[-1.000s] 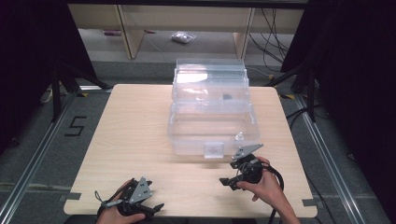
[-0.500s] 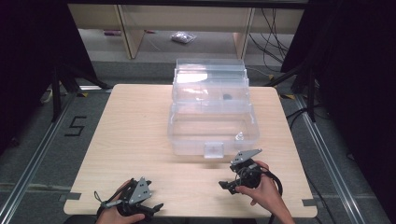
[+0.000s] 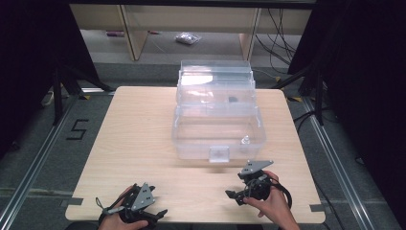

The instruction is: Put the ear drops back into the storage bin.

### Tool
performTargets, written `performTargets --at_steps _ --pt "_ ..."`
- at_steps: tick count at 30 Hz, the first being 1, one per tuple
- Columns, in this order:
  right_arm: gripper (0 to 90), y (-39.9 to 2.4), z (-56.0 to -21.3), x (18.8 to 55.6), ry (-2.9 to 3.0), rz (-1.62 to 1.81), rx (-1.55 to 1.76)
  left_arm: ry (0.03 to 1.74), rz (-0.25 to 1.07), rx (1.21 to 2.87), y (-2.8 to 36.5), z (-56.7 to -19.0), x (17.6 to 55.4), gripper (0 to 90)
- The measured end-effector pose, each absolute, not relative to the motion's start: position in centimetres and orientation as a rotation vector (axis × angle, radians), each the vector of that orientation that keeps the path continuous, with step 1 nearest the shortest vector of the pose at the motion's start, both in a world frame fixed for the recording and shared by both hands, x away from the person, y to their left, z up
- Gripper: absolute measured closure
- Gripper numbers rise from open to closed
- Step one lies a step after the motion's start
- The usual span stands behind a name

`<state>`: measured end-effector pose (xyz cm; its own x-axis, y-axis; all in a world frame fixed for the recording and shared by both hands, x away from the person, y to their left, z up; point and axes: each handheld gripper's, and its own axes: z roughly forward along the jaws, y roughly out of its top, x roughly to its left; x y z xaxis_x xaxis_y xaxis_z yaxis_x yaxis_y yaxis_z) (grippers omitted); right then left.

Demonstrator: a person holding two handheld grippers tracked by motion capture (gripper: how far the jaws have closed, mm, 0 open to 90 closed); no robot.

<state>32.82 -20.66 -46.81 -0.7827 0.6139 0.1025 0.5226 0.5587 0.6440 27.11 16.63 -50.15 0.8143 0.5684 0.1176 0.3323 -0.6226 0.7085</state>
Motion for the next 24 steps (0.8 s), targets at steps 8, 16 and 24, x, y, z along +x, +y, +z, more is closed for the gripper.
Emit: performTargets --at_steps 8,16,24 --pt "20.5 -21.6 -47.3 31.9 2.621 1.066 1.000 0.654 0.434 2.287 16.6 -50.2 27.2 15.4" --pt "19.2 -22.7 -47.6 31.0 2.622 1.060 1.017 0.618 0.450 2.302 16.7 -50.0 27.3 15.4" --pt "18.2 -23.1 -47.8 30.1 2.608 1.071 1.009 0.615 0.451 2.305 16.7 -50.0 27.2 15.4"
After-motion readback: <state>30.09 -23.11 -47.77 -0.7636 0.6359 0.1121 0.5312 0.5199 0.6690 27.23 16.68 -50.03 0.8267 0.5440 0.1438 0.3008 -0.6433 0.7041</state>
